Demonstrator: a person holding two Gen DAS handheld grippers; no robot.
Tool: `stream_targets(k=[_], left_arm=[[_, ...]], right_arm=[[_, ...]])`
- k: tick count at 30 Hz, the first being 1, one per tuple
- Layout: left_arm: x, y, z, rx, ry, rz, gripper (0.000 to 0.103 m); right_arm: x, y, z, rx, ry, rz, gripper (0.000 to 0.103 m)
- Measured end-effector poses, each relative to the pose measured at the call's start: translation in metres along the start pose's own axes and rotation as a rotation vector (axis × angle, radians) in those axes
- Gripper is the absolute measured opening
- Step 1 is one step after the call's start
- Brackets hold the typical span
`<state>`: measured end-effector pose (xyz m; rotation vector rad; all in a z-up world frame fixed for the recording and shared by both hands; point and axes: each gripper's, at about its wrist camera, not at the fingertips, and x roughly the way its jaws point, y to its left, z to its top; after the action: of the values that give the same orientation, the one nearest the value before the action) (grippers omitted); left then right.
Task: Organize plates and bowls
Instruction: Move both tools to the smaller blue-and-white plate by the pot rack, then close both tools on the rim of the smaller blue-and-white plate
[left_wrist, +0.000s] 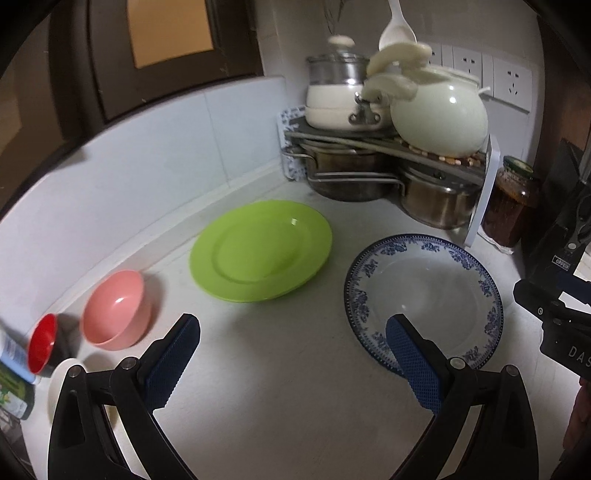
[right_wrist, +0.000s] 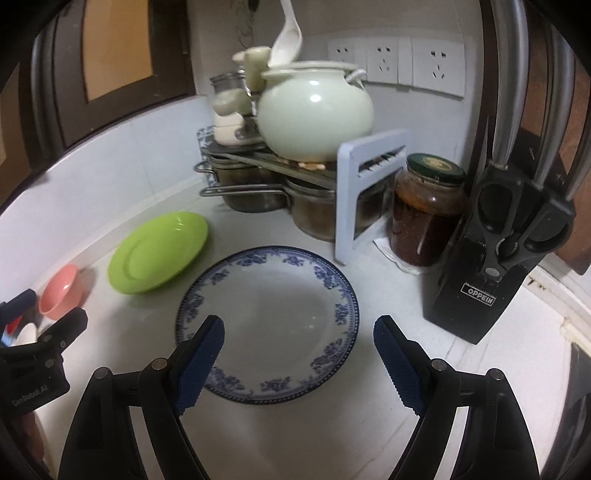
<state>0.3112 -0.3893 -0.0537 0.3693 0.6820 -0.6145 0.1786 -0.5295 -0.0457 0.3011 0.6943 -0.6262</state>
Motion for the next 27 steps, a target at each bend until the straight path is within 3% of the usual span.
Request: stream_targets(k=[13,23,27], left_arm=[[0.075,-0.031,0.005,0.035,0.107,-0.028,0.098],[0.111,-0.044,0.006,0.034,0.153,-0.054,0.094],[0.122,-0.045,0.008,0.028,0.186,-0.078,0.087]], right_arm=[[0.065,-0.031,0.0,0.054,0.089,-0.069,0.084],[0.105,-0.043,-0.005,0.072,0.15,-0.078,0.083],[0.115,-0.046,-0.003,0.078,0.172,-0.076,0.082]])
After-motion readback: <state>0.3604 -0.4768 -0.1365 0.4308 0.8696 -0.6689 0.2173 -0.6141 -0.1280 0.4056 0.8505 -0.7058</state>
